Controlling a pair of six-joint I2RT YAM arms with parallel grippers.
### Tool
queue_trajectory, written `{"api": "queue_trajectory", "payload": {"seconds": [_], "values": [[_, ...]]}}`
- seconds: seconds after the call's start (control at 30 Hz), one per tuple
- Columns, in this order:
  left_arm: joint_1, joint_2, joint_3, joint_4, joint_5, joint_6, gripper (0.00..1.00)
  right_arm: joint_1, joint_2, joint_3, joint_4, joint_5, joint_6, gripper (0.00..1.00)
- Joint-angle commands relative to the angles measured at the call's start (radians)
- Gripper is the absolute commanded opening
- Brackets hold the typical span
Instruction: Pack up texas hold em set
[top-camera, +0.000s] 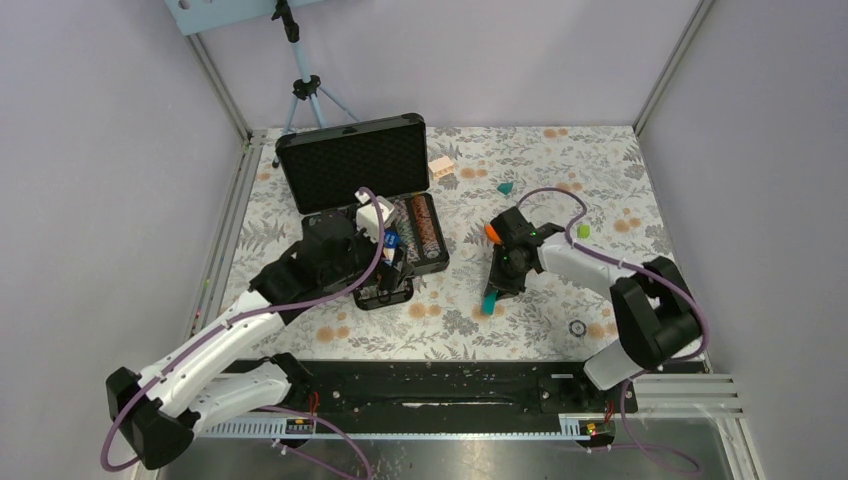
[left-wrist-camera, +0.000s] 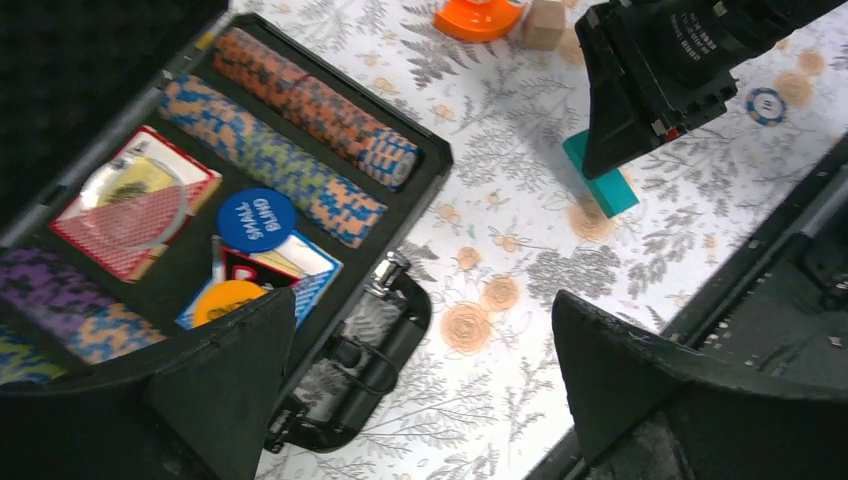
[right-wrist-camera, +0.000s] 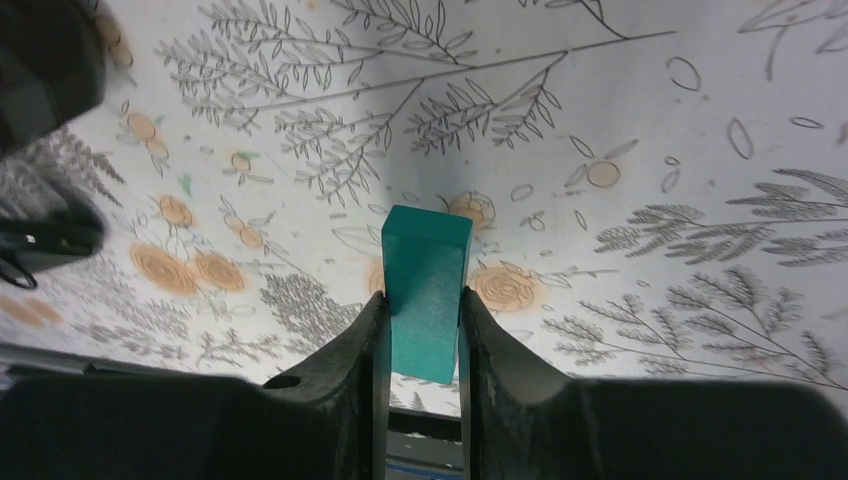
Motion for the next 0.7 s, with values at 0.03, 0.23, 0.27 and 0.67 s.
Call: {"api": "queue_trajectory", "payload": {"seconds": [0.03,0.23,0.27,0.67], "values": [[0.004,0.049,0.065,0.027,0.166,-0.151,0.99,-0.007,-0.142,-0.02,-0.002,0.005,-0.145,0.0],[0.0,-0.079,-0.158,0.364,0.218,-0.437,0.99,-0.007,-0.195,0.074,-0.136,0.071,0.11,0.0],[-0.003,-0.11,-0.205,0.452,0.207,-0.468,0.99,-0.007,-0.208,0.082,-0.141,0.054,0.173,0.0],[-0.057,-0.03,-0.299,0.783,0.295,-0.756,0.95,0.01,-0.483,0.048,0.004,0.035,0.494,0.0]]}}
